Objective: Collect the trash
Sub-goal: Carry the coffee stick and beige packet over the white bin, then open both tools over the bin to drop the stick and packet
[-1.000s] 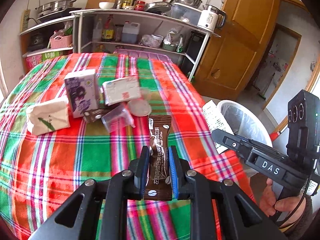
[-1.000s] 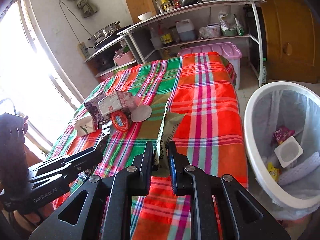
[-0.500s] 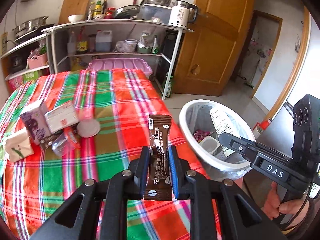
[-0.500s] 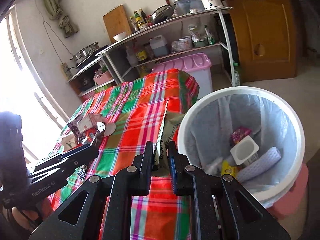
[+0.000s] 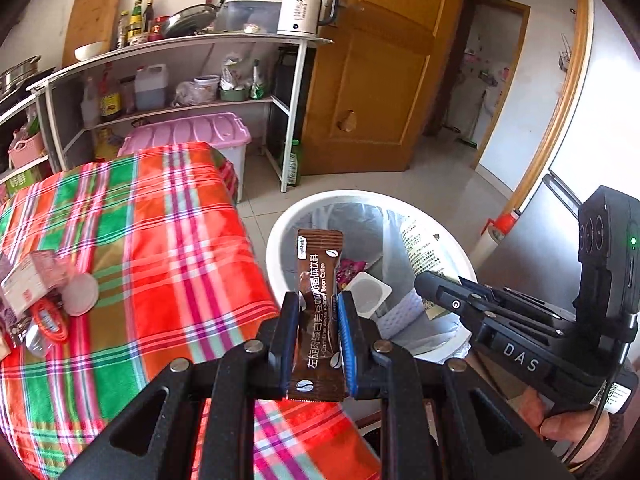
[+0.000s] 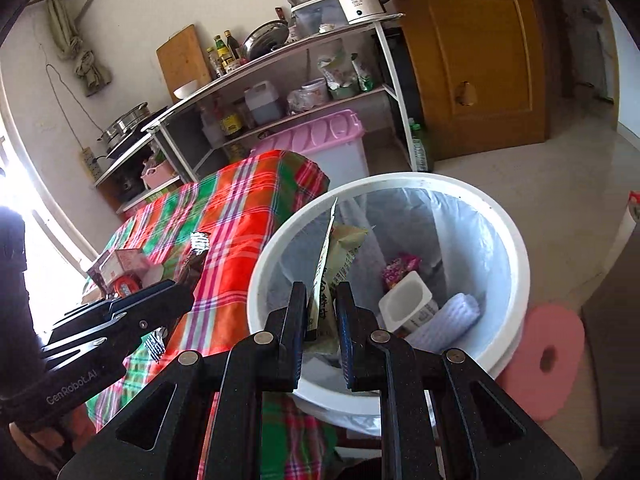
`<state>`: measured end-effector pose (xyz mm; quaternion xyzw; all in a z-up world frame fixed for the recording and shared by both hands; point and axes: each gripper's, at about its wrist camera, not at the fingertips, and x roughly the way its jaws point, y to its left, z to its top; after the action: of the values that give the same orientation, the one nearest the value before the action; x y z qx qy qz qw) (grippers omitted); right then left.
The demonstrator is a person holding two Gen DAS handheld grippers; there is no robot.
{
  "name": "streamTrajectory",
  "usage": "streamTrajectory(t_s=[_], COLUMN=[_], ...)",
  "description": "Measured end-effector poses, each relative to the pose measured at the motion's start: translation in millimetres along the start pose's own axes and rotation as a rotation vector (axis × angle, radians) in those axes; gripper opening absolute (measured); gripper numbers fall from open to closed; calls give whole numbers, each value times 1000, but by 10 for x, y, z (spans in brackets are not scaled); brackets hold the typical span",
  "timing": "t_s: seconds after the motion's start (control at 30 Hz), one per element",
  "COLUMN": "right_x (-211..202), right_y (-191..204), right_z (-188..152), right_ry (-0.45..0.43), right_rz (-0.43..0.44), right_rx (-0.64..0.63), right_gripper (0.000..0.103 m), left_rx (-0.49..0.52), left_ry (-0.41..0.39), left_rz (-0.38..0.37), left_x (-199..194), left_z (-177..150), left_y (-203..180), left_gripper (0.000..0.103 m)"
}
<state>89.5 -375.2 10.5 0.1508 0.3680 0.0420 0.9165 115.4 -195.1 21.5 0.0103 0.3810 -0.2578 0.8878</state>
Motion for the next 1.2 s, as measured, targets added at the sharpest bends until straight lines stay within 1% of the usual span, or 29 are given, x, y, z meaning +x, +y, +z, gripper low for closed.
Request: streamTrajectory(t_s=[0.13,0.4,0.57,0.63,0.7,0.73,0.77,0.8,0.9,1.03,1.2], right_x=[49,166,205,197,195,194,187,180,162,127,82], right_y=[-126,-321,-384,-379,-383,-377,-378,-378,-362,-322,-203], right_z=[21,44,43,49,48,47,46,44,34,11,-1], right_ry=[15,36,48,43,47,47,48,48,43,35,22], right_rz=[-31,-113,-128,-135,-146,-147,-144,-143,-141,-136,-123], right_rx=[10,18,19,15,14,15,17,20,32,38,34], right_gripper=[16,16,17,17,17,17,18,19,21,21,21], left_rx=[20,16,21,6,3,4,2,-3,-16,-7,-42], left_ry=[16,37,56,65,74,70,69,67,56,34,12], left_rz=[-4,-10,-17,-29,-32,-28,-21,-19,-31,-12,-5], left_x=[109,329,422,439,439,428,420,405,349,229,75], left_z=[34,146,160,155,148,141,135,129,116,78,35], left_y=[-119,-213,-259,-248,-236,-232,-224,-211,-155,-107,38], left_gripper=[21,21,21,25,35,39,47,51,53,53,54])
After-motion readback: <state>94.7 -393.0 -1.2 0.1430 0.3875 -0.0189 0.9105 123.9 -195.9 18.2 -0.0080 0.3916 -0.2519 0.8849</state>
